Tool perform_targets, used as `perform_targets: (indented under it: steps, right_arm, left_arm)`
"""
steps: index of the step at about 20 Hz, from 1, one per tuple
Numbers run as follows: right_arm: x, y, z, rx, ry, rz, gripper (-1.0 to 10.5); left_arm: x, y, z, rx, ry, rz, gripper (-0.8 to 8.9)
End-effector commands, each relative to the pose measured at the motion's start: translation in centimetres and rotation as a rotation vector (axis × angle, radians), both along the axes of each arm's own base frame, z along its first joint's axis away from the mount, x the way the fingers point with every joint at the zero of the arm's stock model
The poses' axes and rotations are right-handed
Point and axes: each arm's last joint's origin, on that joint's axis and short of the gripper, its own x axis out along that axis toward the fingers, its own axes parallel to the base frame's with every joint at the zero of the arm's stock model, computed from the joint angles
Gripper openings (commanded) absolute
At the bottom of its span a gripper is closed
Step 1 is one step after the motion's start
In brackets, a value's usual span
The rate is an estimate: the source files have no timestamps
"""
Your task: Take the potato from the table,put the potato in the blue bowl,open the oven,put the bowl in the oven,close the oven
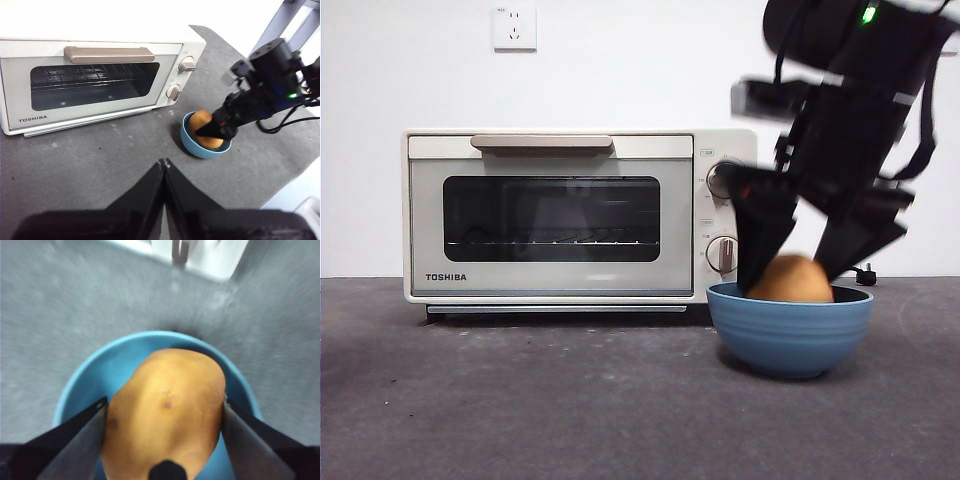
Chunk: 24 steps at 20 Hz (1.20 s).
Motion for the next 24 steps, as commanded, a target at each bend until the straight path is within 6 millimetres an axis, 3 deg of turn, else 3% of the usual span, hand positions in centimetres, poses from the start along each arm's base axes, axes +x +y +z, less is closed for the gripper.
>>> perform_targets:
  steps: [1, 3, 7, 9, 13, 18, 24]
  right_arm:
    - [0.3, 0.3, -1.4, -0.009, 0.032, -0.007, -0.2]
    - [0.4, 0.3, -1.9, -0.019, 0.047, -0.008, 0.2]
    - [0.3, 0.3, -1.8, -0.017, 0.045, -0.008, 3.4]
    - [0.2, 0.2, -1.8, -0.025, 0.066, -0.013, 4.5]
    - [-0.2, 0.1, -1.4, -0.030, 0.071, -0.010, 4.8]
    - [-1.5, -0.6, 2.3, 0.034, -0.033, -0.009, 4.8]
    - [-6.1, -3.4, 8.8, 0.123, -0.179, -0.008, 4.8]
  left_arm:
    - [0.0, 0.0, 0.0, 0.010, -0.014, -0.004, -0.08]
    - [0.0, 0.0, 0.0, 0.010, -0.014, -0.004, -0.08]
    - [0.0, 0.0, 0.0, 0.011, -0.015, -0.002, -0.08]
    - [0.1, 0.0, 0.1, 0.011, -0.018, -0.002, -0.08]
    - [0.5, 0.0, 0.1, 0.011, -0.014, -0.002, -0.08]
    - [2.3, 0.0, 0.3, 0.010, -0.038, -0.002, -0.08]
    - [7.4, -1.0, 0.6, -0.011, -0.096, -0.059, -0.08]
